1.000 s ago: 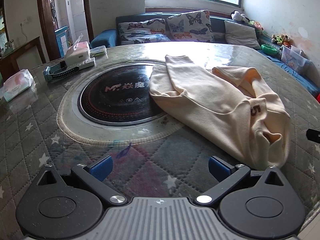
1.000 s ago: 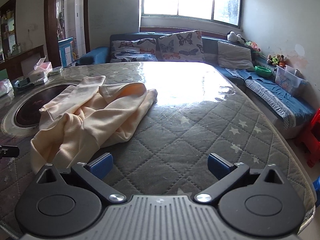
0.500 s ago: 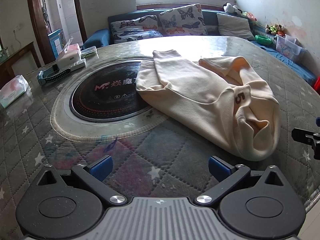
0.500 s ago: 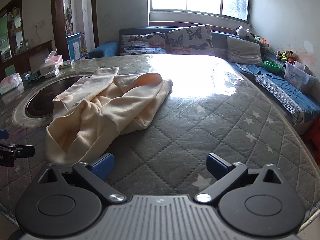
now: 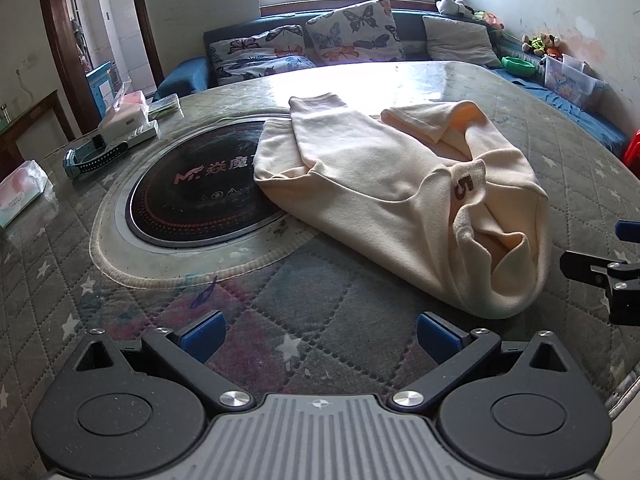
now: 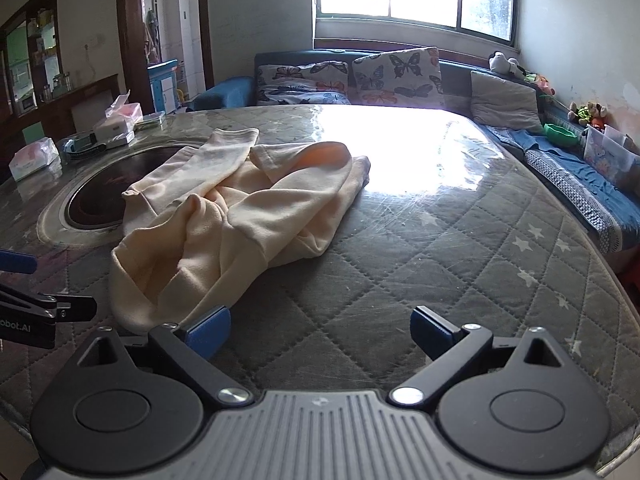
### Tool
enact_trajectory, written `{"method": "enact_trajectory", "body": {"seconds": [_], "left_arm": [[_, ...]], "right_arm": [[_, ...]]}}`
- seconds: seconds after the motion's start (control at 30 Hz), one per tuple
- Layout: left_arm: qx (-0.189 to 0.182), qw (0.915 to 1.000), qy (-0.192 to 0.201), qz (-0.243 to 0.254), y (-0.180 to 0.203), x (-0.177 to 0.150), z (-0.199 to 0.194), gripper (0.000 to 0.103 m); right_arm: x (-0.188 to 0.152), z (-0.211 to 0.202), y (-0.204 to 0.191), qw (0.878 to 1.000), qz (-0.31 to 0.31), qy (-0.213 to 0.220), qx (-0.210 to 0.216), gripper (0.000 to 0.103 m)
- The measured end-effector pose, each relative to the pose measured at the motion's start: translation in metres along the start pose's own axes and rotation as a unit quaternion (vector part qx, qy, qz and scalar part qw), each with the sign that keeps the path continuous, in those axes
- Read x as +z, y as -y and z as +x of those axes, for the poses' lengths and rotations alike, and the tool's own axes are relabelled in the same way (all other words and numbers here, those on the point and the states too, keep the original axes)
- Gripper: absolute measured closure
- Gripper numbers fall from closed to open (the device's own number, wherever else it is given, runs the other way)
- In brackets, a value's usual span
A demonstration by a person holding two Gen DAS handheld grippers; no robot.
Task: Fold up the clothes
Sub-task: 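Move both grippers toward the bunched cream sweatshirt on the table, then lower both grippers onto the sweatshirt edges and close them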
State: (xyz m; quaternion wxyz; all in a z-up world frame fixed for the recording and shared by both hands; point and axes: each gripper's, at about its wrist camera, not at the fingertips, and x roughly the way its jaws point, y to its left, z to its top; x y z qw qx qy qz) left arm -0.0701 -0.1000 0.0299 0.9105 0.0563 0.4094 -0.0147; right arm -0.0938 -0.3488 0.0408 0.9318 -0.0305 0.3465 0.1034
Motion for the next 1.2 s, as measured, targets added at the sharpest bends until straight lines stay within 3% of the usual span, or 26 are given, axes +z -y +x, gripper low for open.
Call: {"method": "enact_trajectory", "body": {"seconds": [0.63, 0.87, 1.2], "left_arm": [[0.0, 0.9996, 0.027, 0.01, -0.006, 0.027, -0.004, 0.0], [-0.013, 0.9988, 0.047, 0.011, -0.007, 0.055, 0.001, 0.0], [-0.041, 0.9974, 0.059, 0.008, 0.007, 0.105, 0.039, 0.002]], "right_arm": [[0.019, 0.015, -0.008, 1.0, -0.018, -0.004, 0.024, 0.013], [0.039, 0.019, -0.003, 0.999, -0.026, 0.009, 0.026, 0.018], [0.085, 0.061, 0.009, 0.998, -0.051, 0.02, 0.012, 0.025]]}}
